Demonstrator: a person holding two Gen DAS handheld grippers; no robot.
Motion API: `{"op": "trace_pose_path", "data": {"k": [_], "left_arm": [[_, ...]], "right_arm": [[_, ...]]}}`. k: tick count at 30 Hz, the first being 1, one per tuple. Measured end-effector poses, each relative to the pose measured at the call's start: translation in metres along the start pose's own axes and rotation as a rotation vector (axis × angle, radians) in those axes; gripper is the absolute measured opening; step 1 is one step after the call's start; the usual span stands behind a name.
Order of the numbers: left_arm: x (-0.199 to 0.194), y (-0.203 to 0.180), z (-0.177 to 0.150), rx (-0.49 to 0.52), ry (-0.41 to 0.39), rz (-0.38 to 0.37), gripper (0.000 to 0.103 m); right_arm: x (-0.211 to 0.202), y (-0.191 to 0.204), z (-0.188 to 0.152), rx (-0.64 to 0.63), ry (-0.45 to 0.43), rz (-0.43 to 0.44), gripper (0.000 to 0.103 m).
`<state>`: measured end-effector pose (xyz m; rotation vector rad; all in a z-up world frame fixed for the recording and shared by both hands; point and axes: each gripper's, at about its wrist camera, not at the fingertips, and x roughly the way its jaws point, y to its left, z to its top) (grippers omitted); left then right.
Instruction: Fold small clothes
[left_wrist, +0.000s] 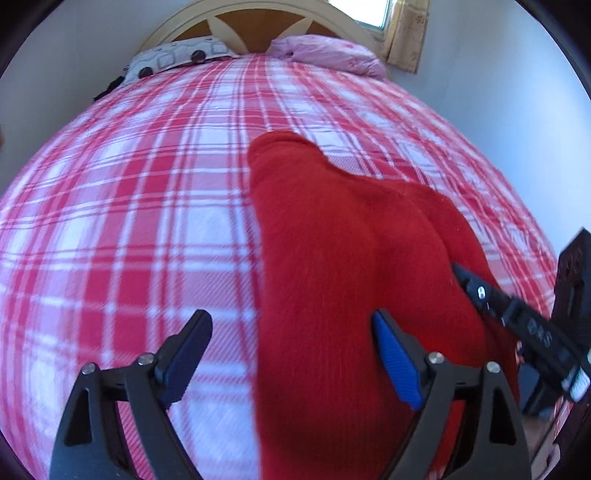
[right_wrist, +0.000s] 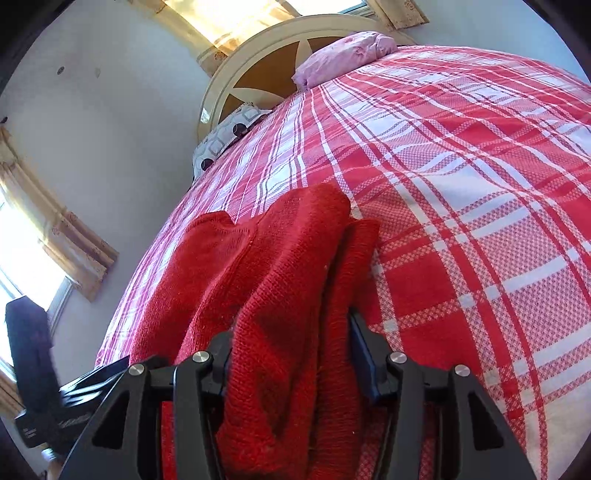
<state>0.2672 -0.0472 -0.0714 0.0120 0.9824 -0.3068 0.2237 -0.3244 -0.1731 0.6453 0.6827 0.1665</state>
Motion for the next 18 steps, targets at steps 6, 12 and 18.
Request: {"op": "trace_pose_path", "data": {"k": [6,12,18], "left_arm": [[-0.058,-0.006,0.004,-0.081,0.132,-0.094,0.080],[-0.146,-0.039,0.039,-0.061,0.017,-0.114,0.080],[-0.218,-0.086,0.101,-0.131,-0.047,-0.253,0.080]], "right_arm": [[-0.023,-0.007,0.000,0.052,-0.090,-0.027,0.053],[-0.084,0.005,0.000,0.063,-0.198,-0.044,0.053],[-0.154,0.034,0.023,0.016,-0.335,-0.039,0.066]]}}
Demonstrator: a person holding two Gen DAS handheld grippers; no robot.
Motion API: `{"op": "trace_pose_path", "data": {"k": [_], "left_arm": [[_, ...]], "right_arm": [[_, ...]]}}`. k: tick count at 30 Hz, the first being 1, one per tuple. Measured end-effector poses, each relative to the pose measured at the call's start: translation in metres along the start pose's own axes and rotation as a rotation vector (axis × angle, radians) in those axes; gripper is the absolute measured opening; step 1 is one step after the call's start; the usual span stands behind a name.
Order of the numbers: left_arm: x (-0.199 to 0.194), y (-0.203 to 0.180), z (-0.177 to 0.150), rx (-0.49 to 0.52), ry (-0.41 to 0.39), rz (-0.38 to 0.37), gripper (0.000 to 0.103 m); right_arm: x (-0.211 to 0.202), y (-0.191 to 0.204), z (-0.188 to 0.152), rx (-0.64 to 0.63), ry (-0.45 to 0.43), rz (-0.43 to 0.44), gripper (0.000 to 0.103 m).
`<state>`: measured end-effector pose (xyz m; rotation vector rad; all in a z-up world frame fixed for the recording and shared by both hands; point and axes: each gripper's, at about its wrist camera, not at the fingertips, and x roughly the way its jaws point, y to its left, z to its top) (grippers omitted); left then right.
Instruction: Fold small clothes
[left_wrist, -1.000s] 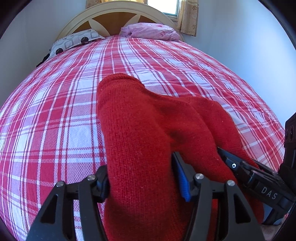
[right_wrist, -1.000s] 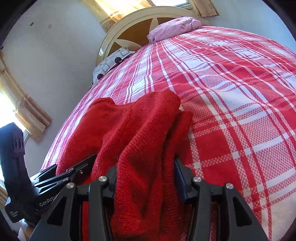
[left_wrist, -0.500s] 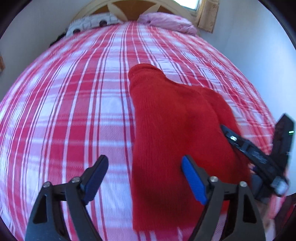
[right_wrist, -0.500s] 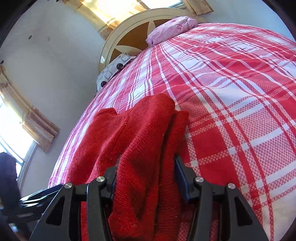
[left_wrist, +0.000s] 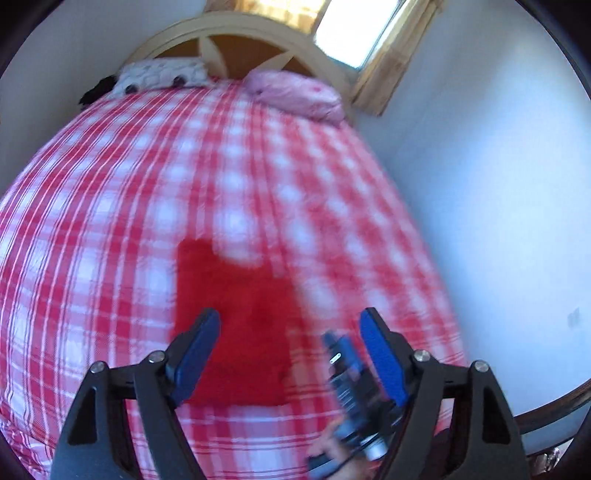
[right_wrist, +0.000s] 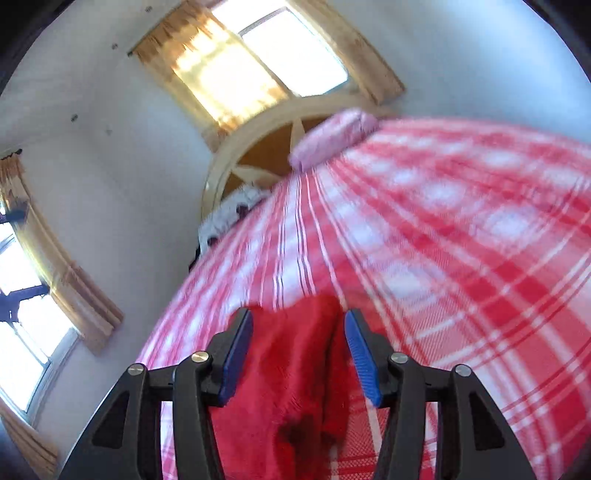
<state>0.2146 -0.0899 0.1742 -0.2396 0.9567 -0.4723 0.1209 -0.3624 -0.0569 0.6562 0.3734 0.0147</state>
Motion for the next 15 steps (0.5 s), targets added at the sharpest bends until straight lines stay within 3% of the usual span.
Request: {"op": "trace_pose_path", "data": {"k": [3,7,12,15], "left_arm": [[-0.013,-0.027,0.022,0.041,-0.016,-0.050,0.082],[-0.015,-0.018,0.024,0.078,-0.078,0.026,0.086],[0.030,0.041,0.004,0.190,-0.119,0.182,0.092],[0.067,0.080,-0.010,0.217,-0.086,0.200,0.092]], "right_arm": [[-0.011,0.007,0.013,-0.023,-0.014,0.001,0.069],[-0.002,0.004,0.003,-0.069,0.033,-0.031,0.071],[0.033,-0.013,-0.021,-0.023,0.145,-0.035,0.071],[0.056,-0.011,-0.030,-0.037,0.200,-0.031,0.071]]}}
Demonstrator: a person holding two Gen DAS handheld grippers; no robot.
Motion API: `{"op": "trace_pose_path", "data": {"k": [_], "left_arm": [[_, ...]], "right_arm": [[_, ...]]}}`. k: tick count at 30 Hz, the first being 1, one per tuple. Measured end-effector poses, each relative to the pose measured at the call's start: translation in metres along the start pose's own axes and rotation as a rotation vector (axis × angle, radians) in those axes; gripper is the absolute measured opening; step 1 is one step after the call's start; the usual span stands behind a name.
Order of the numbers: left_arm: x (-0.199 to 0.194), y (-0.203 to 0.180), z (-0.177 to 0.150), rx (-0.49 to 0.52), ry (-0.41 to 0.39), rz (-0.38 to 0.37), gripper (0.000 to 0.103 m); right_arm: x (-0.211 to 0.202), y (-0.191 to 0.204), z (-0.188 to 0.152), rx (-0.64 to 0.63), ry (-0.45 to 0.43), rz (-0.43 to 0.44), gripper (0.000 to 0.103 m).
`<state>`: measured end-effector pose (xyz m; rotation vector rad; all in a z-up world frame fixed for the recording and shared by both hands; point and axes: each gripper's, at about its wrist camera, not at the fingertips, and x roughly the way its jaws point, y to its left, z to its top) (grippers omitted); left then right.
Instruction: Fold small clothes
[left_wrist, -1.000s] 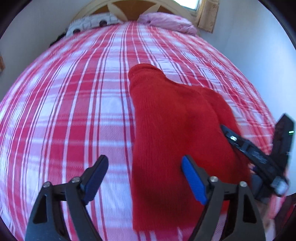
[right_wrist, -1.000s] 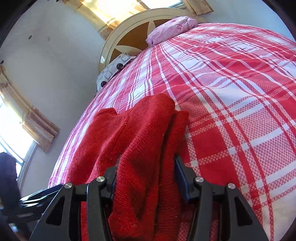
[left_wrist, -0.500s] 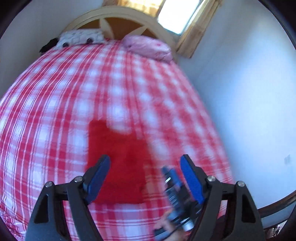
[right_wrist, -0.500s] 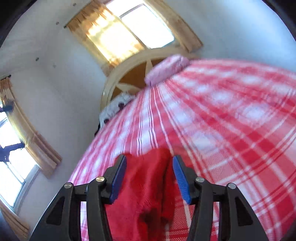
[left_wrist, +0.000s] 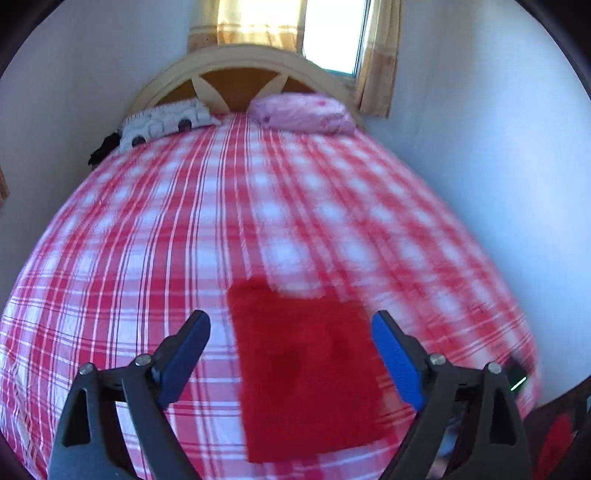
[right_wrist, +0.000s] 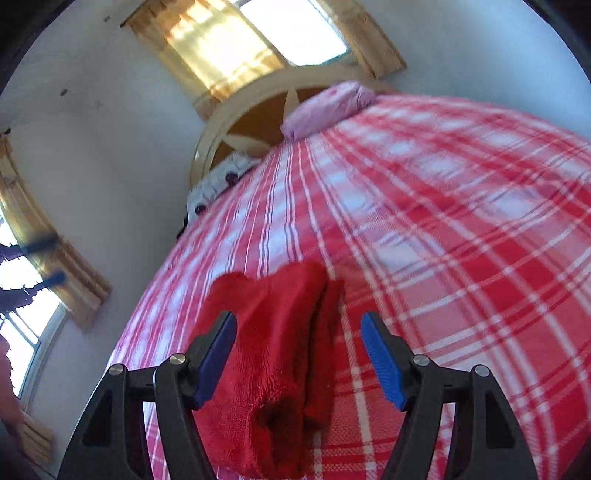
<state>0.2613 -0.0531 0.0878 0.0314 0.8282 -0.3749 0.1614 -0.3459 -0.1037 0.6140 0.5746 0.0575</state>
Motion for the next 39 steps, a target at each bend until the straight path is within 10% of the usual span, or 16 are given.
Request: {"op": "trace_pose_path", "data": {"k": [8,17,19,22,27,39], "left_arm": [[0.116,0.051,-0.076,-0.025,0.131,0.029,0.092],[0.166,0.042,-0.082,-0.090,0.192,-0.065,0.103],[0.170,0.047,-0.085,-0.134,0.202,-0.101,0.103],[0.166,0.044,-0.085,-0.137,0.175,-0.216,0.064],[0.148,0.024,-0.083,-0.066,0.140,-0.143,0.048],[0.094,0.029,-0.091,0.010,0.041,0.036,0.041]], "right_arm": [[0.071,0.003,-0.005,-0.043,0.121,-0.077,0.071],[0.097,-0.001,-0.020,-0.064,0.173,-0.063,0.071],[0.099,0.003,-0.022,-0.080,0.190,-0.020,0.048],[0.099,0.010,-0.023,-0.103,0.188,-0.038,0.044],[0.087,0.021,-0.026,-0.099,0.143,-0.072,0.037],[0.039,0.076,-0.051,-0.150,0.014,-0.039,0.028]]}}
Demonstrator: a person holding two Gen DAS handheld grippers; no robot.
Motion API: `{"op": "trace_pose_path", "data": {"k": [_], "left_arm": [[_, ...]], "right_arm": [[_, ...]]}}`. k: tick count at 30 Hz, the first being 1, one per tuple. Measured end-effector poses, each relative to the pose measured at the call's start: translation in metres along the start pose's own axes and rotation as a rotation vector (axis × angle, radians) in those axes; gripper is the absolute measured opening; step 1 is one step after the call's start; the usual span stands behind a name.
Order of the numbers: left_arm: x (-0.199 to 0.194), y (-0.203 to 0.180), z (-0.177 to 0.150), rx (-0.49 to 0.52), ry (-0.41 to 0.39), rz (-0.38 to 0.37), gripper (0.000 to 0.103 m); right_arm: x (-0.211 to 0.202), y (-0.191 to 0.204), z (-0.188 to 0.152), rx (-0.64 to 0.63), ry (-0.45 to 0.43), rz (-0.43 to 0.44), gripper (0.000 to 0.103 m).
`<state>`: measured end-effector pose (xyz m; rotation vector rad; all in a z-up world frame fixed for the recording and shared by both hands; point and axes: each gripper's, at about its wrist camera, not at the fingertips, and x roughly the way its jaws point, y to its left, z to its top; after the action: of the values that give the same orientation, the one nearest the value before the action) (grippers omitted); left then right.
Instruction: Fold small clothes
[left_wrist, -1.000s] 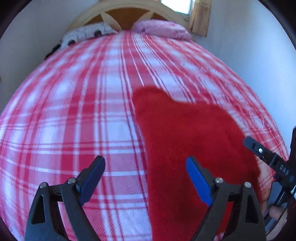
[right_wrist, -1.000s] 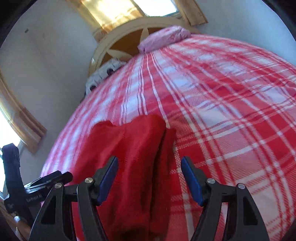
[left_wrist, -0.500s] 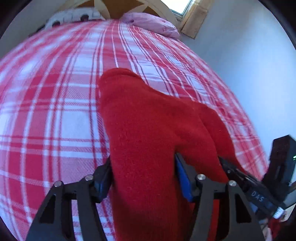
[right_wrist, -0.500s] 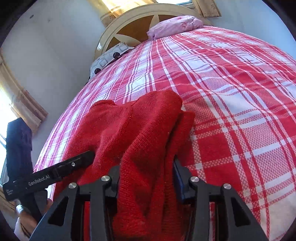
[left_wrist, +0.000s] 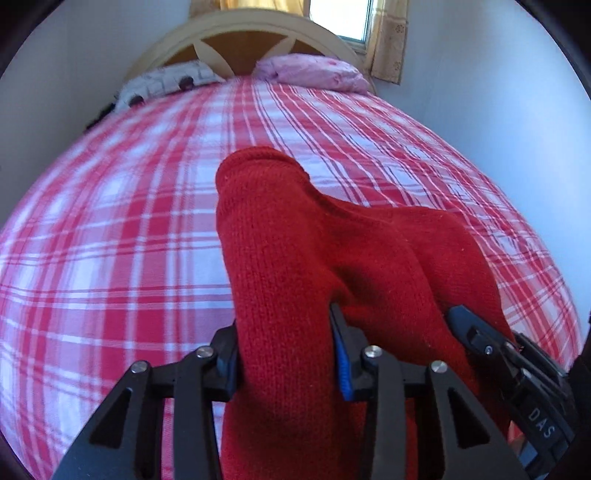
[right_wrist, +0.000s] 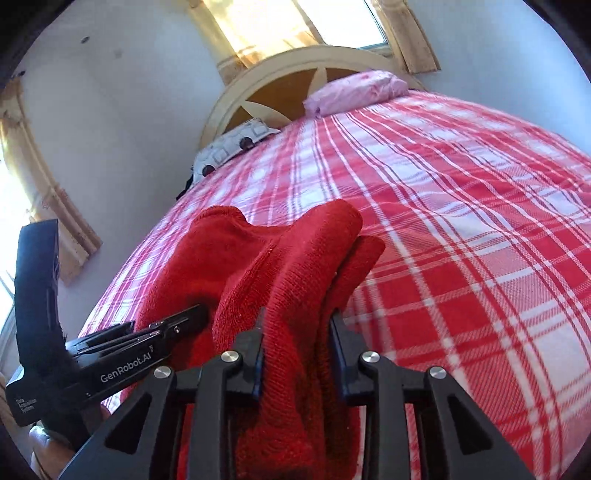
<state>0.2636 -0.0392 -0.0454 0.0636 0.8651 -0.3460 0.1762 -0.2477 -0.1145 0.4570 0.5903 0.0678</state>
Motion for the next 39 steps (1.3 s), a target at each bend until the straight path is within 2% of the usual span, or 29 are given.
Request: {"op": "trace_pose_path", "data": {"k": [6,15,22,27,35,39], "left_arm": [[-0.027,0.015,-0.013,0.029,-0.059,0.097,0.041],[-0.052,0.047,-0.034,0.013,-0.101,0.197,0.041],[-0.066,0.089,-0.040,-0.023,-0.126,0.274,0.041],[-0.074,0.122,-0.043,-0.069,-0.138,0.316,0.041],[-0.076,0.158,-0.041,-0.097,-0.157,0.369,0.041],[-0.070,0.172,-0.029,-0.092,-0.176,0.386,0.041]], "right_arm": [[-0.012,0.033,-0.014,-0.009,-0.019,0.054,0.028],[-0.005,0.077,-0.030,-0.040,0.050,0.152,0.027],[0.018,0.125,-0.037,-0.089,0.119,0.249,0.027],[0.036,0.156,-0.041,-0.119,0.131,0.292,0.027],[0.065,0.191,-0.043,-0.171,0.162,0.325,0.027],[0.079,0.197,-0.037,-0.179,0.139,0.325,0.027]]}}
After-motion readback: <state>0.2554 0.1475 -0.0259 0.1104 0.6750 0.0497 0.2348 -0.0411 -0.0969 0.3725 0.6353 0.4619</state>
